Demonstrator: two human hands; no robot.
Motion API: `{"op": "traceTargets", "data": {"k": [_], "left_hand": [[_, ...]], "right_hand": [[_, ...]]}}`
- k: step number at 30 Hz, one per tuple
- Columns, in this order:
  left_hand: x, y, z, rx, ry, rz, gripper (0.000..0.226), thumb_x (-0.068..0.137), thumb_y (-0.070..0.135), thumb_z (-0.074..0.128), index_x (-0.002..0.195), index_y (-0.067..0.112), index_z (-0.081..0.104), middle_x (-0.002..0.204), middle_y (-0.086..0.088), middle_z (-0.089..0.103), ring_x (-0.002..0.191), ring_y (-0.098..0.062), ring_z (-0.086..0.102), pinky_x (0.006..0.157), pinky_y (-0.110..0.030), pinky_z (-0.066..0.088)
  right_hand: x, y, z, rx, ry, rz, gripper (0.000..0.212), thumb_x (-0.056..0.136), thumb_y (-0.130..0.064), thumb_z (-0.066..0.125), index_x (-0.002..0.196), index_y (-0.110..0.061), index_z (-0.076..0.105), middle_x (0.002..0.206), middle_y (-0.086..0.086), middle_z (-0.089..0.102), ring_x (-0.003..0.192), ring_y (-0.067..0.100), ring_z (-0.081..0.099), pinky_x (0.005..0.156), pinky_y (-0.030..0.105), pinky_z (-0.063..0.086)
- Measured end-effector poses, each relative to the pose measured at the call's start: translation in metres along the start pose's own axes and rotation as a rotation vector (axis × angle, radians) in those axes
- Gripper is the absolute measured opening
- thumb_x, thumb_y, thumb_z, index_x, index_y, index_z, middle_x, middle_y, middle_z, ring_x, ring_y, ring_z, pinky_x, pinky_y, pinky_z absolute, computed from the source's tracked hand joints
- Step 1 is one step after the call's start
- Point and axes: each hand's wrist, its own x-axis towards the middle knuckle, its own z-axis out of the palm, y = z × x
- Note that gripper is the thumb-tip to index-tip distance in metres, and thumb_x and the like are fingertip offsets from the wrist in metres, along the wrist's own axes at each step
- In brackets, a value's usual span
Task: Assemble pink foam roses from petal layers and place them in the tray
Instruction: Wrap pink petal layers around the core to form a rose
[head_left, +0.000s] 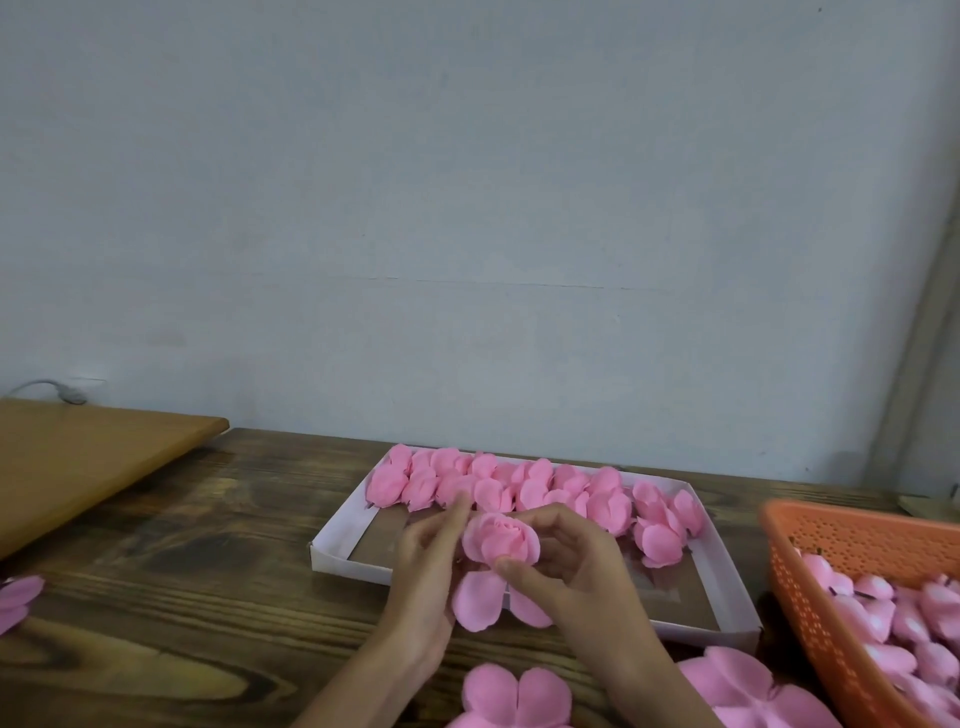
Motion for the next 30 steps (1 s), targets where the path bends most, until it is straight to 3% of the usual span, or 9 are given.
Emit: {"op": "traceTargets", "data": {"k": [3, 6, 12, 15, 19, 22, 24, 27, 30], "left_hand": [[0.002, 0.003, -0.003, -0.027, 0.013, -0.073, 0.056, 0.103, 0.053, 0.052, 0.105, 0.002, 0.076, 0.1, -0.017, 0.079, 0.089, -0.029, 0.078, 0.077, -0.045, 0.063], [0.002, 0.006, -0.005, -0.039, -0.001, -0.088, 0.043, 0.087, 0.057, 0.063, 0.091, 0.019, 0.083, 0.093, -0.003, 0.081, 0.08, -0.015, 0.078, 0.062, -0.029, 0.062], [-0.004, 0.0, 0.0, -0.171, -0.115, -0.196, 0.048, 0.09, 0.063, 0.059, 0.092, 0.022, 0.085, 0.095, -0.006, 0.081, 0.08, -0.02, 0.079, 0.063, -0.032, 0.063], [-0.007, -0.005, 0.007, -0.266, -0.112, -0.237, 0.059, 0.086, 0.066, 0.06, 0.093, 0.011, 0.082, 0.089, -0.014, 0.076, 0.081, -0.024, 0.077, 0.063, -0.034, 0.061], [-0.007, -0.007, 0.014, -0.371, -0.109, -0.267, 0.062, 0.081, 0.067, 0.06, 0.085, 0.008, 0.079, 0.088, -0.017, 0.07, 0.083, -0.026, 0.073, 0.072, -0.034, 0.058], [-0.005, -0.013, 0.014, -0.4, -0.079, -0.245, 0.064, 0.083, 0.064, 0.058, 0.082, 0.004, 0.08, 0.094, -0.02, 0.074, 0.086, -0.027, 0.076, 0.074, -0.034, 0.061], [-0.005, -0.017, 0.015, -0.42, -0.079, -0.251, 0.059, 0.082, 0.064, 0.062, 0.074, 0.008, 0.08, 0.095, -0.017, 0.078, 0.081, -0.024, 0.077, 0.067, -0.031, 0.062], [-0.005, -0.019, 0.017, -0.365, -0.027, -0.219, 0.053, 0.087, 0.06, 0.063, 0.065, 0.012, 0.072, 0.093, -0.015, 0.078, 0.07, -0.027, 0.075, 0.058, -0.033, 0.059], [-0.006, -0.012, 0.015, -0.39, 0.046, -0.238, 0.054, 0.085, 0.057, 0.065, 0.056, 0.012, 0.057, 0.072, -0.012, 0.068, 0.057, -0.025, 0.068, 0.051, -0.031, 0.056]], "right_hand": [[-0.003, 0.002, 0.007, 0.051, 0.006, 0.037, 0.019, 0.081, -0.011, 0.084, 0.093, -0.019, 0.072, 0.096, 0.007, 0.079, 0.092, 0.028, 0.077, 0.072, 0.039, 0.063], [-0.006, 0.004, 0.012, 0.034, -0.034, 0.07, 0.021, 0.082, -0.007, 0.083, 0.094, -0.02, 0.072, 0.097, 0.007, 0.079, 0.092, 0.026, 0.077, 0.075, 0.047, 0.063], [-0.007, 0.006, 0.015, -0.028, -0.018, 0.029, 0.029, 0.08, -0.005, 0.083, 0.094, -0.026, 0.069, 0.099, 0.0, 0.08, 0.09, 0.019, 0.078, 0.073, 0.035, 0.064], [-0.007, 0.007, 0.016, -0.065, -0.014, -0.02, 0.034, 0.079, -0.002, 0.082, 0.089, -0.03, 0.066, 0.102, -0.002, 0.079, 0.09, 0.018, 0.078, 0.074, 0.03, 0.062], [-0.008, 0.015, 0.019, -0.296, 0.038, -0.141, 0.027, 0.075, -0.017, 0.081, 0.083, -0.032, 0.06, 0.1, -0.009, 0.074, 0.085, 0.014, 0.074, 0.074, 0.033, 0.061], [-0.01, 0.019, 0.022, -0.558, 0.124, -0.305, 0.025, 0.069, -0.028, 0.078, 0.078, -0.033, 0.054, 0.098, -0.018, 0.071, 0.087, 0.007, 0.063, 0.077, 0.019, 0.051], [-0.01, 0.02, 0.022, -0.707, 0.168, -0.382, 0.031, 0.063, -0.022, 0.085, 0.075, -0.033, 0.058, 0.101, -0.022, 0.068, 0.095, 0.004, 0.056, 0.081, 0.013, 0.043], [-0.012, 0.017, 0.026, -0.77, 0.191, -0.419, 0.033, 0.063, -0.019, 0.089, 0.083, -0.036, 0.068, 0.103, -0.024, 0.061, 0.096, 0.012, 0.056, 0.076, 0.025, 0.052], [-0.012, 0.012, 0.026, -0.766, 0.12, -0.478, 0.014, 0.076, -0.032, 0.08, 0.088, -0.035, 0.075, 0.098, -0.025, 0.055, 0.094, 0.015, 0.059, 0.074, 0.031, 0.054]]}}
